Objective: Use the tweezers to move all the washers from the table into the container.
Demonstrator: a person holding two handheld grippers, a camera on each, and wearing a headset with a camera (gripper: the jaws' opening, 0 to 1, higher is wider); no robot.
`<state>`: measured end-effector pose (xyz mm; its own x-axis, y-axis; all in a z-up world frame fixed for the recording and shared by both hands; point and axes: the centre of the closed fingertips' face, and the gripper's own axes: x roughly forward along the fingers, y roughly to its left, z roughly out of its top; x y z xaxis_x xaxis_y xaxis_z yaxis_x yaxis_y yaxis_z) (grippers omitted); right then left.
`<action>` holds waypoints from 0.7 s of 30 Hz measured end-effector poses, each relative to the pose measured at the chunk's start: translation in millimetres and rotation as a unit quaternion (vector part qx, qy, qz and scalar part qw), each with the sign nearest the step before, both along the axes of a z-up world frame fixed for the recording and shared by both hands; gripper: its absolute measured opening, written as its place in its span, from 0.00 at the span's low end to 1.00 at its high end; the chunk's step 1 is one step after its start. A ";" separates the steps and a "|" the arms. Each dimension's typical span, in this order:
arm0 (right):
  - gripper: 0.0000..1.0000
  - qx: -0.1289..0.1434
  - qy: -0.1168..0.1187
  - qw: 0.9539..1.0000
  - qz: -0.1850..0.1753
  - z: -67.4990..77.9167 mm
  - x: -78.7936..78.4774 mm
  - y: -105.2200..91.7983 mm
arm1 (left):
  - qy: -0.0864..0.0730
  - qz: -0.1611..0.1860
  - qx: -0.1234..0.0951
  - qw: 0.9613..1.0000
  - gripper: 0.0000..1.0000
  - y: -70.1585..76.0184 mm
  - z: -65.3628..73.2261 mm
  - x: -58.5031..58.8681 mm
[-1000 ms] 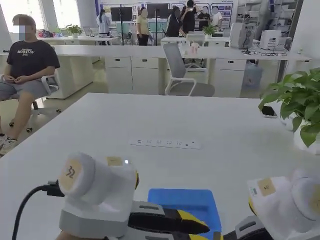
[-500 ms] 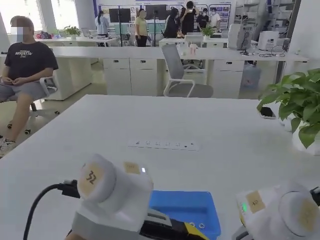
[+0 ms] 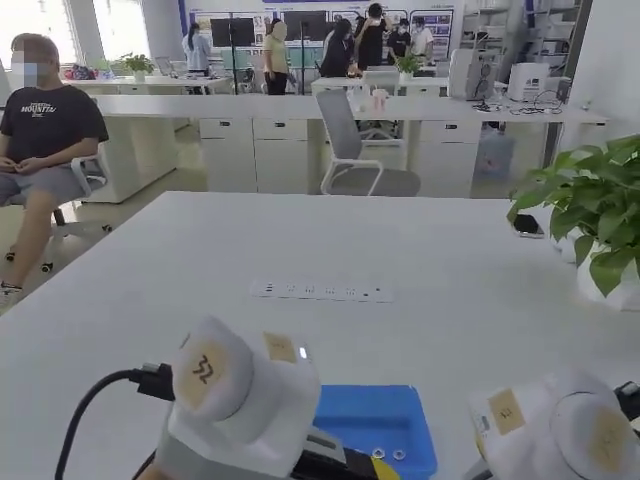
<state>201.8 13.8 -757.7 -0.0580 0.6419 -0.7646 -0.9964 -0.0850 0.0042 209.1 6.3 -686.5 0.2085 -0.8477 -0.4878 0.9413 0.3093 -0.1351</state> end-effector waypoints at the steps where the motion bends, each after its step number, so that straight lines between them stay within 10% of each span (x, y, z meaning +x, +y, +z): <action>1: 0.05 0.000 0.001 1.000 -0.004 -1.2 0.8 -0.7 | -0.005 -0.003 0.008 1.000 0.00 1.2 -2.2 0.2; 10: 0.06 -0.004 -0.003 1.000 -0.026 -21.8 5.4 -2.9 | -0.041 -0.035 0.078 0.995 0.00 3.2 -26.5 -4.2; 21: 0.06 -0.030 -0.007 0.999 -0.038 -64.0 6.6 -4.0 | -0.017 -0.058 0.137 0.989 0.00 14.4 -76.4 -1.5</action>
<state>208.4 9.8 -821.7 0.0009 0.5970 -0.8022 -0.9999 -0.0086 -0.0076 207.6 20.7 -763.0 0.1385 -0.7036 -0.6970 0.9752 0.2196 -0.0280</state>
